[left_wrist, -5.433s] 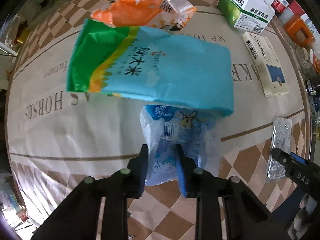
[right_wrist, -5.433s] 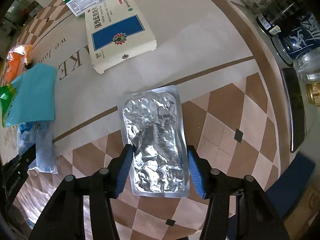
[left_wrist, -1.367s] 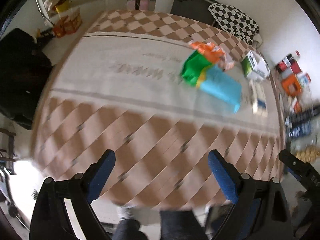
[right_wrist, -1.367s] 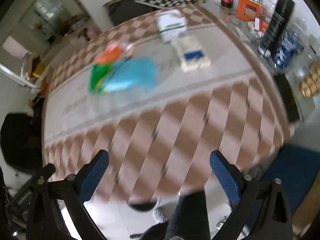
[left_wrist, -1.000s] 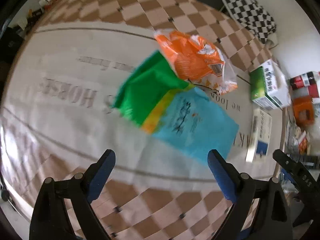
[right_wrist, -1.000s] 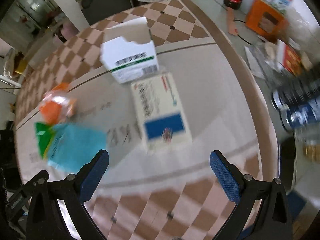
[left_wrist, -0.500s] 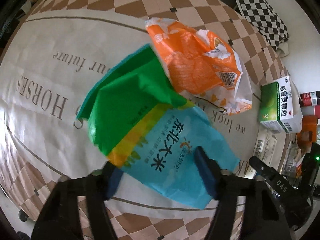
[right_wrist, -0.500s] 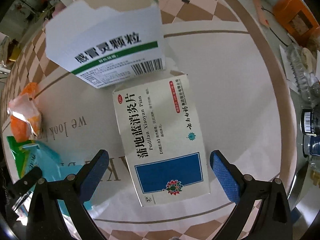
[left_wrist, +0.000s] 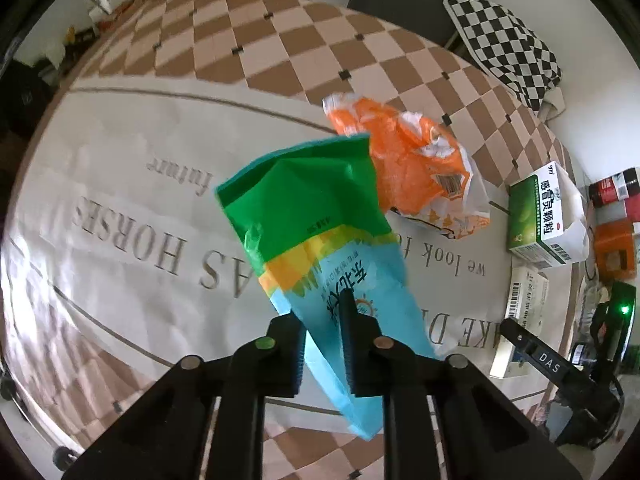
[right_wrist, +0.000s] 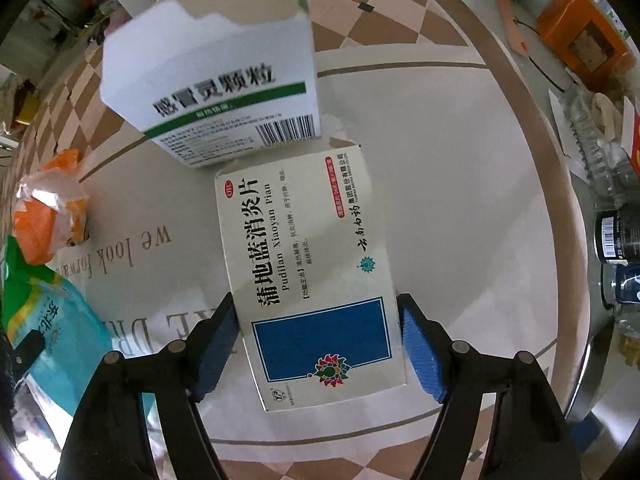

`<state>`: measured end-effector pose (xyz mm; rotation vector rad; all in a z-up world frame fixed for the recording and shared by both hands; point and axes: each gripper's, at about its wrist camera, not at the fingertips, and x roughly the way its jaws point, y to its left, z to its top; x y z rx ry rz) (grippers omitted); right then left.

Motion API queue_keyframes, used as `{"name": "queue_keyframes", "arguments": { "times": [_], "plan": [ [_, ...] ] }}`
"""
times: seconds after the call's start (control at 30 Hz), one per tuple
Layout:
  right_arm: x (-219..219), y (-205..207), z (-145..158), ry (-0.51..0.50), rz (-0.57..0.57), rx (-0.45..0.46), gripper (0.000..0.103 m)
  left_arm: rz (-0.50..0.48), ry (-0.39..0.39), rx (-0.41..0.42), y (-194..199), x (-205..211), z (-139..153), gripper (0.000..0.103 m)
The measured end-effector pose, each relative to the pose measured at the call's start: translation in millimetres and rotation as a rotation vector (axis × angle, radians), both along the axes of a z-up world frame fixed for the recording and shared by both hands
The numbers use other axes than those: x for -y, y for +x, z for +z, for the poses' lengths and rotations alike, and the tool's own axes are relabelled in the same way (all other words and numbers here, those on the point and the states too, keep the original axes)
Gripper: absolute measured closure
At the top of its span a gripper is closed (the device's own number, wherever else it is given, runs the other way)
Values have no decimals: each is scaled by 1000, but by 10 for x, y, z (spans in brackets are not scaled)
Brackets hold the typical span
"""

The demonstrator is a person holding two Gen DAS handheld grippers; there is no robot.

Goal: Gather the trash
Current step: 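Grasp the blue-green rice bag with the left tool while the right tool grasps the white medicine box, then carry the rice bag and medicine box down to the trash bin and release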

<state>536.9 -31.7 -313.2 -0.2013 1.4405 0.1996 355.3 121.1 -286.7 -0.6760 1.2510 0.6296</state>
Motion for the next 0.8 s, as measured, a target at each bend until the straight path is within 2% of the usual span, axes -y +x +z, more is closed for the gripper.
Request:
{"name": "queue_keyframes", "arguments": {
  "times": [0.27, 0.5, 0.67, 0.8],
  "plan": [
    [7, -309, 215, 79, 42, 12, 26, -60, 65, 23, -106, 14, 272, 101],
    [-25, -1014, 522, 147, 75, 55, 26, -112, 115, 60, -502, 44, 532, 102],
    [-84, -1761, 813, 188, 104, 105, 26, -146, 146, 114, -1077, 78, 803, 102],
    [-84, -2563, 1023, 223, 108, 156, 26, -202, 189, 159, -1793, 142, 1017, 102]
  ]
}}
